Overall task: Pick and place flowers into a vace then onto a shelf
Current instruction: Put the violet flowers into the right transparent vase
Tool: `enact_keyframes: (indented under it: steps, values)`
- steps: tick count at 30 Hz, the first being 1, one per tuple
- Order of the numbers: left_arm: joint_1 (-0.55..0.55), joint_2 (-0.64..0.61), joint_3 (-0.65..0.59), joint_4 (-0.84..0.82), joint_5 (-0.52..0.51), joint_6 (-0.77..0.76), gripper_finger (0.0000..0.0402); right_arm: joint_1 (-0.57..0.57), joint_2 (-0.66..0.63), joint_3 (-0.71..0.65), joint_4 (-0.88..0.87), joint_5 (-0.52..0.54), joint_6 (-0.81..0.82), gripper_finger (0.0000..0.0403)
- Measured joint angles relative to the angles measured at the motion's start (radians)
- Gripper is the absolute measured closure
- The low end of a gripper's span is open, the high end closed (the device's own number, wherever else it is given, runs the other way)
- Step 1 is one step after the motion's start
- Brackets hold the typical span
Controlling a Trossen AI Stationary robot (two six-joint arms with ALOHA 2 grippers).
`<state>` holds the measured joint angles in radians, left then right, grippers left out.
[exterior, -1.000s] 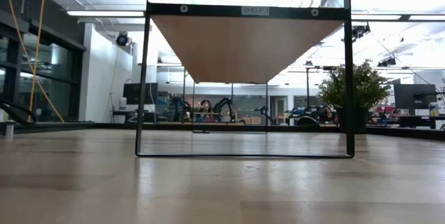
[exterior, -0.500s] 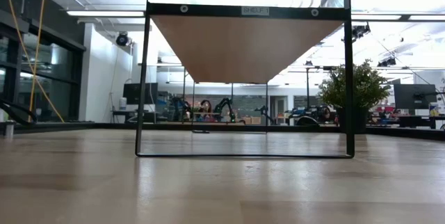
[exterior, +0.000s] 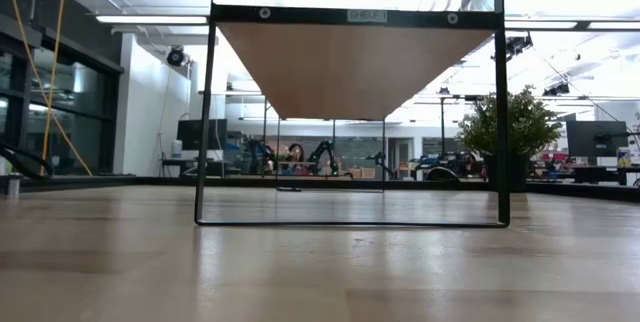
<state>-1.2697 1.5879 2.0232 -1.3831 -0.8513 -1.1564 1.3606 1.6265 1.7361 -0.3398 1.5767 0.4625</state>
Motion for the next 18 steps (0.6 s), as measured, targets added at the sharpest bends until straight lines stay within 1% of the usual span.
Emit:
enact_keyframes:
  steps: [13, 18]
  values:
    - [0.0, 0.0, 0.0, 0.018, 0.01, 0.0, 0.0169, -0.084, -0.001, 0.0, -0.054, -0.005, 0.012, 0.0403]
    - [0.0, 0.0, 0.0, 0.021, 0.011, 0.0, 0.0169, -0.118, 0.006, -0.021, -0.093, -0.02, 0.077, 0.0403]
